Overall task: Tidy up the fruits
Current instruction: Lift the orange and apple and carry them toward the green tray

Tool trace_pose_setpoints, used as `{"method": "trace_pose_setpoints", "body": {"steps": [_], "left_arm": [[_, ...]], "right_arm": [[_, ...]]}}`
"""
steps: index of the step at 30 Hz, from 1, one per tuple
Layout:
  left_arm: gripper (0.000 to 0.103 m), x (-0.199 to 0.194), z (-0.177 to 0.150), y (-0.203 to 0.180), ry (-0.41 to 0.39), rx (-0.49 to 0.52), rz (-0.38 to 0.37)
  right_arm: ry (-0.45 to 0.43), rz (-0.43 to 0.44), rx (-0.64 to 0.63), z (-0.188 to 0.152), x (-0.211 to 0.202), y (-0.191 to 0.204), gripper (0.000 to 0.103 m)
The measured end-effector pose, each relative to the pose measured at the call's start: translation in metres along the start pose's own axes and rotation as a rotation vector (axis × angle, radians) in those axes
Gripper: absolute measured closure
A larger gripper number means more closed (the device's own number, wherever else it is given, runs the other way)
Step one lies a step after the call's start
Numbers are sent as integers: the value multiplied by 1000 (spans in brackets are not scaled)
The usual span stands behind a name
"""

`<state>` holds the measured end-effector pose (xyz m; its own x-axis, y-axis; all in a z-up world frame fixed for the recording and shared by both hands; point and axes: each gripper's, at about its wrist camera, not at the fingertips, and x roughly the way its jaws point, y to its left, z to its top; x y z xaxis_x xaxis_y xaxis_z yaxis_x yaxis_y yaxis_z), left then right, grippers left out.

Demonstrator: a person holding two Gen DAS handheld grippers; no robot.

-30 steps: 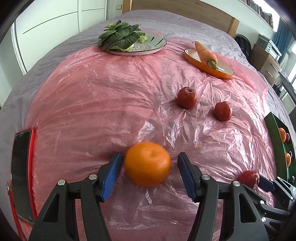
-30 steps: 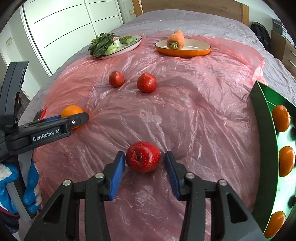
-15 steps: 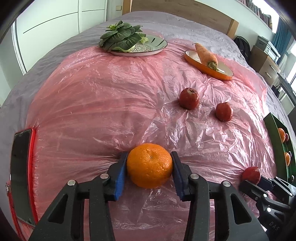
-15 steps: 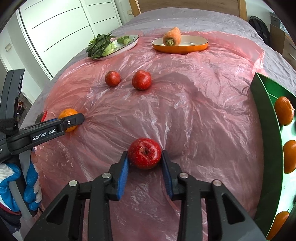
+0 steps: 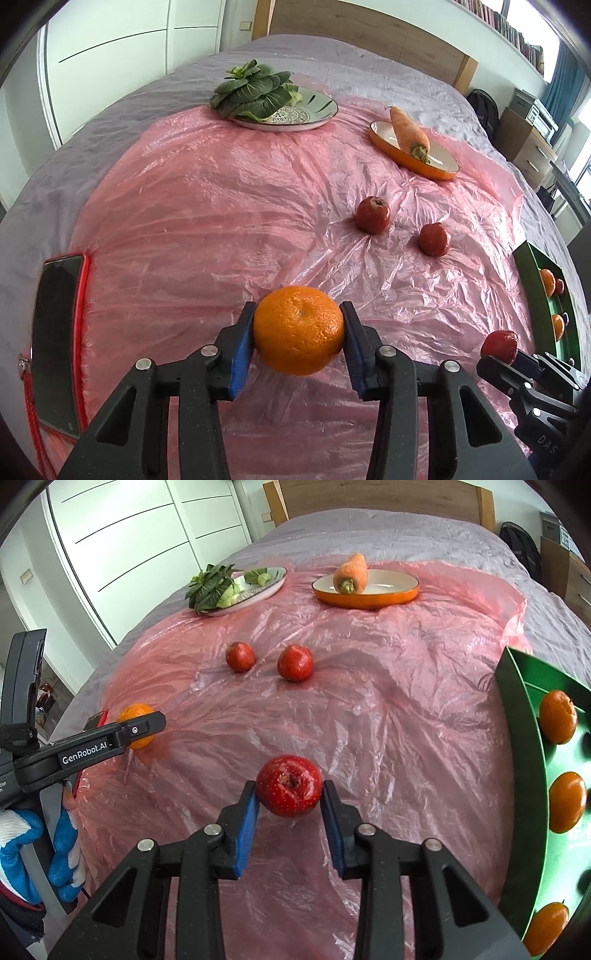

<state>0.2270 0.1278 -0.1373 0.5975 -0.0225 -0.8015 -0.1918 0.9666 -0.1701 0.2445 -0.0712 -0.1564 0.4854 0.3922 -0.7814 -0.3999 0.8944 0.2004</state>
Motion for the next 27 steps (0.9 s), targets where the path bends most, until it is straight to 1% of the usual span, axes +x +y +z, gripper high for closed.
{"method": "trace_pose_setpoints", "body": {"steps": [8,14,21,27], "left_arm": [[65,-18,-4,-2,-11,6,10],[65,-37,-13,-6,-23,14,8],[65,-66,-30,-13,-34,27,-14],[65,-91,-48,-22,-43,49,-35]], "right_arm": [[-25,8,-18,3,-19,9,49],[-34,15,-34,-3,-36,20,49],[-35,19,-53,-20,-61,34,49],[-34,10,-60,-43,-88,41,49]]}}
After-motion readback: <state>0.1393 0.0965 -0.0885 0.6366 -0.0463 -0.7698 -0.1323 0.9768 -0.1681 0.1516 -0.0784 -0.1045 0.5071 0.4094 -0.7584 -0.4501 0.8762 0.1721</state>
